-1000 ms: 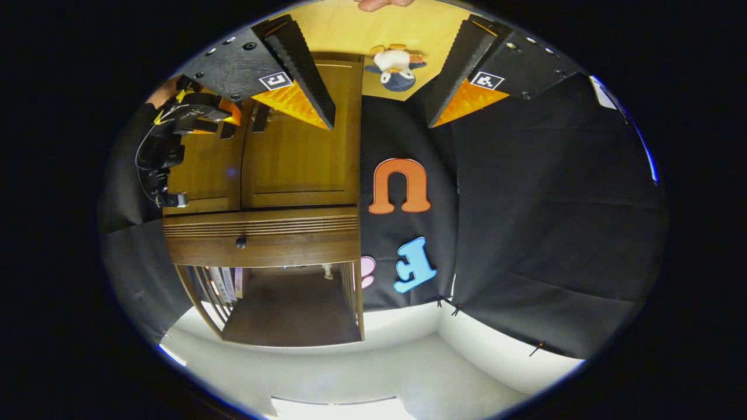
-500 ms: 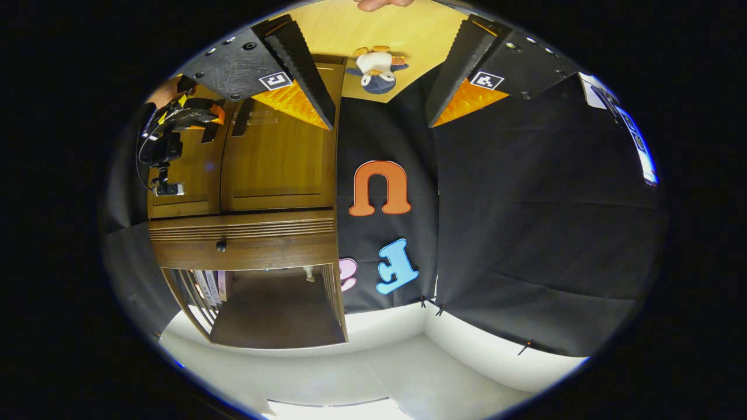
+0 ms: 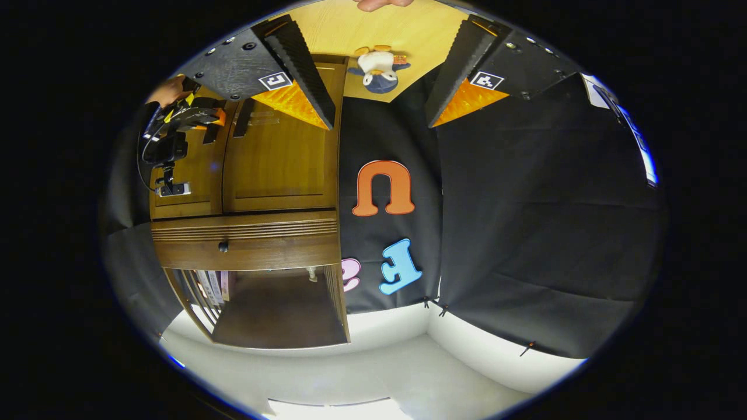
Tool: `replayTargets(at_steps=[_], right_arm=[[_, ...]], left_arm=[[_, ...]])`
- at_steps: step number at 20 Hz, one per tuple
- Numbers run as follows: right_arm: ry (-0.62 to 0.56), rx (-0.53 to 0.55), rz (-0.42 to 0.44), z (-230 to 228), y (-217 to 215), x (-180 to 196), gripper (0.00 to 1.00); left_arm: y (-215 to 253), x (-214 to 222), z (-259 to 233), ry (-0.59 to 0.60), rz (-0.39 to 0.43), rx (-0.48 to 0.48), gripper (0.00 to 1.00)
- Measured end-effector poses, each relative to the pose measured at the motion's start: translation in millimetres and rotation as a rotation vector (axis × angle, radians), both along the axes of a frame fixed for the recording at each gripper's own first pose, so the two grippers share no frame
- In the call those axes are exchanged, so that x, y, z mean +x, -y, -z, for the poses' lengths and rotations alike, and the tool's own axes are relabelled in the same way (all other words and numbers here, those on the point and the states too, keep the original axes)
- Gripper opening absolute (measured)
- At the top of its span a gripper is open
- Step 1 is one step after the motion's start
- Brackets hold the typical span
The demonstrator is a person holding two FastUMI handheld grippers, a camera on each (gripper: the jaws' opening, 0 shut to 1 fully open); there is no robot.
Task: Open the right door of the double-door shoe cabinet with the right hand, and open the left door with the left hand.
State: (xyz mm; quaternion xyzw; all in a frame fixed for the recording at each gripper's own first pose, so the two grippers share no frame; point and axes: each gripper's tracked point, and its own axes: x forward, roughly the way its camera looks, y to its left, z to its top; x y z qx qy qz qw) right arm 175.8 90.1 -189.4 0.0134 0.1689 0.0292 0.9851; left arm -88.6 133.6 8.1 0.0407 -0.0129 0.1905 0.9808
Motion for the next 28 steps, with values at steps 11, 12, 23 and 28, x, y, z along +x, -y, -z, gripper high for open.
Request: replayTargets(at_steps=[11,12,23,28], right_arm=[[-0.018,0.007,0.002,-3,3,-25,0.29],[-0.018,0.008,0.000,-3,3,-29,0.29],[-0.016,0.015,-0.040,-6,13,-76,0.29],[-0.011,0.025,-0.048,-9,23,-101,0.29]], left_arm=[[-4,7,9,-0.007,0.058,-0.026,0.94],[-2,7,10,-0.009,0.069,-0.030,0.95],[38,30,18,-0.026,0.190,-0.039,0.95],[58,34,23,-0.039,0.240,-0.047,0.95]])
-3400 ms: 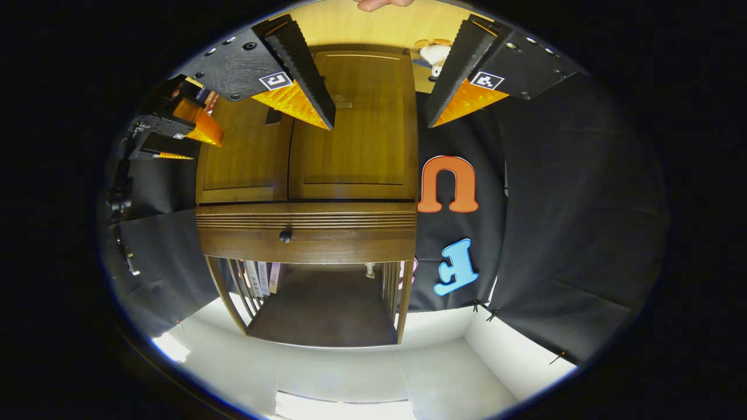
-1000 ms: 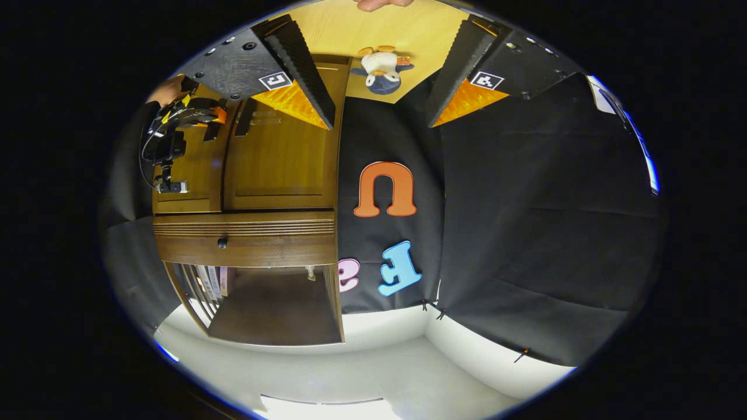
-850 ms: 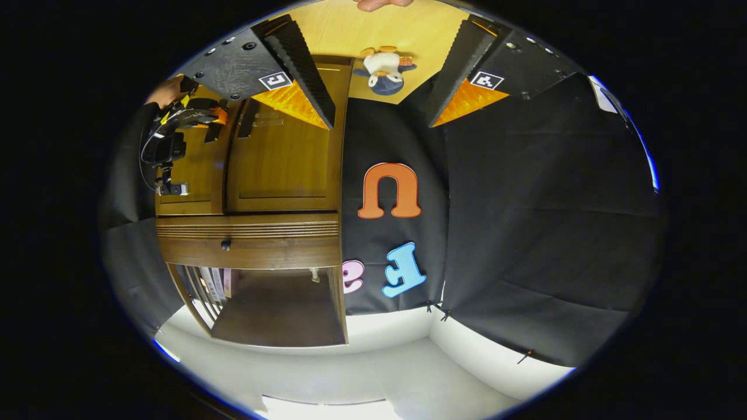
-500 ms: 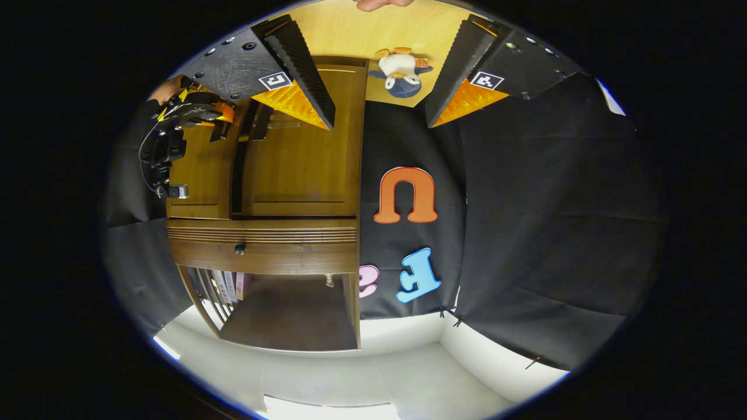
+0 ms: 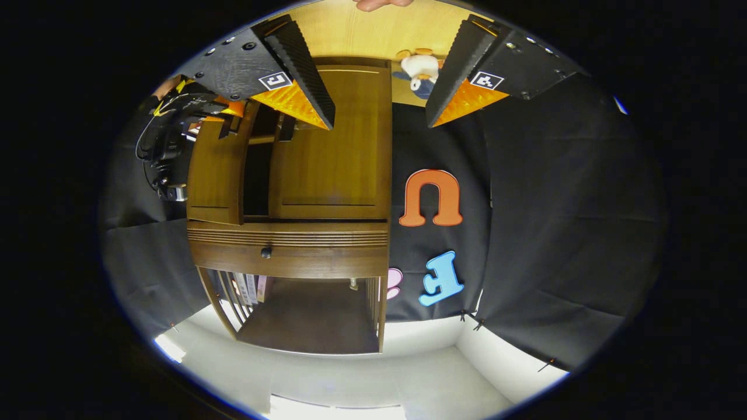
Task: Open the right door of the double-door shoe cabinet with the right hand, and open the left door with the left hand.
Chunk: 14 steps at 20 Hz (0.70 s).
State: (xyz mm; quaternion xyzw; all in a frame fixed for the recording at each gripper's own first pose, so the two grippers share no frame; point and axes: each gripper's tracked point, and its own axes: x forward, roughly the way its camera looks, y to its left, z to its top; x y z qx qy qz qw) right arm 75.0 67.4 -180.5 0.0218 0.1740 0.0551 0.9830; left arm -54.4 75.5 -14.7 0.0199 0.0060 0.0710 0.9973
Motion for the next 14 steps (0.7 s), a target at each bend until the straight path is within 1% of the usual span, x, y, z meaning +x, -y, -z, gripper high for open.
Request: replayTargets(at_steps=[3,14], right_arm=[[0.000,0.009,-0.004,0,7,-13,0.29],[0.008,0.026,0.024,-7,46,-69,0.29]], left_arm=[[13,6,2,-0.009,0.032,-0.002,0.95],[51,19,11,-0.030,0.117,-0.003,0.95]])
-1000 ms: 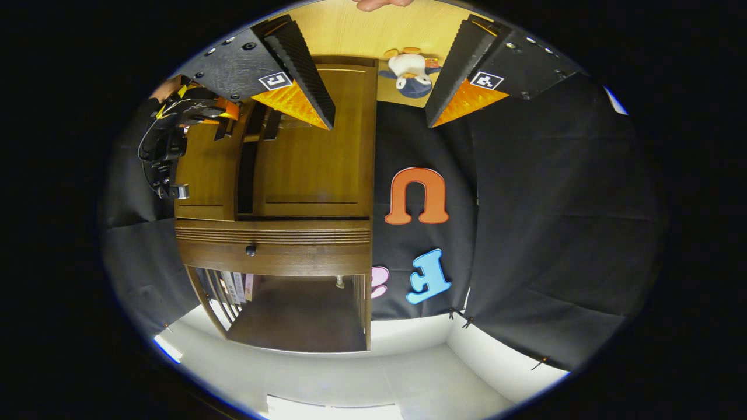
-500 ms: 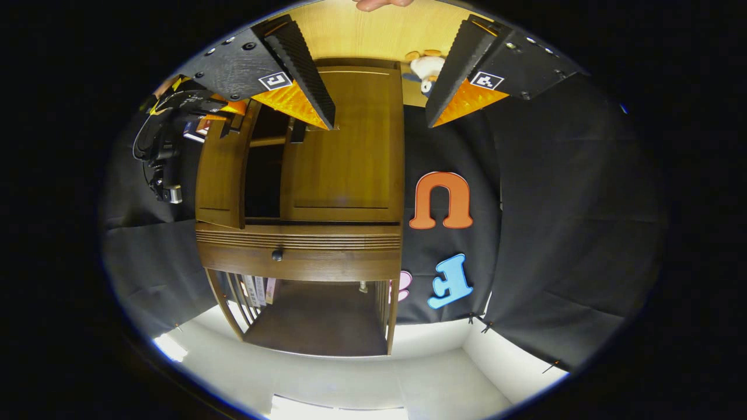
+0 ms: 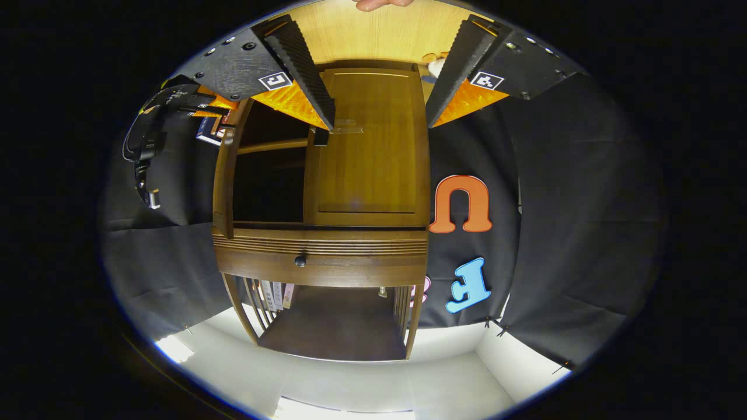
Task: Open the right door of the double-door shoe cabinet with the right hand, and open the left door with the left hand.
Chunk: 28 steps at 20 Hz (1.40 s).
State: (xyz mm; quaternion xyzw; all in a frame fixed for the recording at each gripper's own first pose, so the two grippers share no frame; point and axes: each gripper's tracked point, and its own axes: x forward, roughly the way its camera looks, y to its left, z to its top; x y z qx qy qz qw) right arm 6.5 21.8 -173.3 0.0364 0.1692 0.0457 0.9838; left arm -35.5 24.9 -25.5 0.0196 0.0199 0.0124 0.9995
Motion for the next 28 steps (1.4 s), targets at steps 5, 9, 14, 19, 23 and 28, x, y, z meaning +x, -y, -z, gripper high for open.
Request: replayTargets(at_steps=[5,9,14,19,23,28], right_arm=[[0.003,-0.015,0.022,-1,19,-16,0.29],[0.002,-0.023,0.040,-4,36,-33,0.27],[0.004,-0.029,0.095,-5,59,-49,0.22],[-0.007,-0.045,0.161,-6,88,-64,0.17],[-0.012,-0.041,0.247,-8,117,-73,0.11],[-0.014,-0.024,0.326,-10,151,-77,0.06]], left_arm=[[19,11,8,-0.014,0.048,-0.004,0.95],[31,20,12,-0.022,0.072,-0.002,0.95],[51,29,13,-0.022,0.113,-0.009,0.95],[72,39,17,-0.038,0.155,-0.015,0.95],[92,47,24,-0.047,0.188,-0.015,0.95],[113,57,31,-0.064,0.224,-0.008,0.95]])
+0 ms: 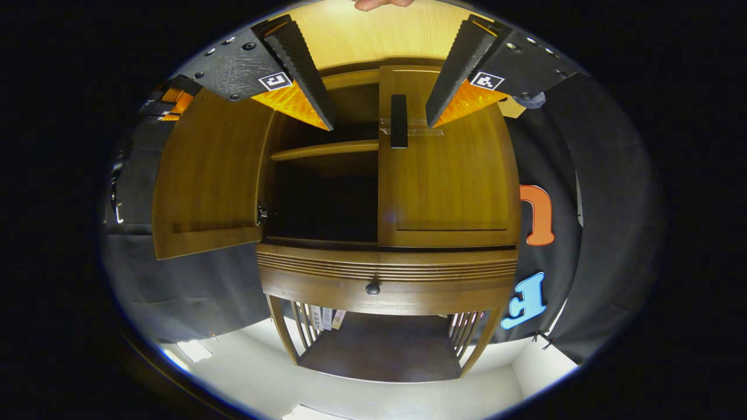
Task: Open the right door of the double-door shoe cabinet with the right hand, and open the left door with the left hand.
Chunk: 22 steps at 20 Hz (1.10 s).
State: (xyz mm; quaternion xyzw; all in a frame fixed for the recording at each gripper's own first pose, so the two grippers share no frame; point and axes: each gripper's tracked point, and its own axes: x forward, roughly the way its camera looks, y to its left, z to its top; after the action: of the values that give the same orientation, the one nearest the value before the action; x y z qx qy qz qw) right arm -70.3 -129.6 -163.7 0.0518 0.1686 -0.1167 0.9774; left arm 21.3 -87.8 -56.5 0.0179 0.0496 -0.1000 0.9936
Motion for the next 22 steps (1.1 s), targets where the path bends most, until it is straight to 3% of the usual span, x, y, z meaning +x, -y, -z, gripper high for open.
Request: replayTargets(at_steps=[5,12,16,22], right_arm=[[-0.003,0.001,-0.029,0,8,-2,0.04],[-0.003,0.010,-0.073,-1,24,-3,0.04],[-0.009,0.012,-0.081,-2,25,-4,0.04],[-0.011,0.008,-0.061,-5,42,-14,0.04]], left_arm=[[4,20,18,-0.028,-0.003,0.002,0.95],[-8,64,51,-0.094,-0.068,-0.015,0.95],[-13,89,76,-0.155,-0.094,-0.049,0.94],[-17,116,94,-0.179,-0.094,-0.019,0.94]])
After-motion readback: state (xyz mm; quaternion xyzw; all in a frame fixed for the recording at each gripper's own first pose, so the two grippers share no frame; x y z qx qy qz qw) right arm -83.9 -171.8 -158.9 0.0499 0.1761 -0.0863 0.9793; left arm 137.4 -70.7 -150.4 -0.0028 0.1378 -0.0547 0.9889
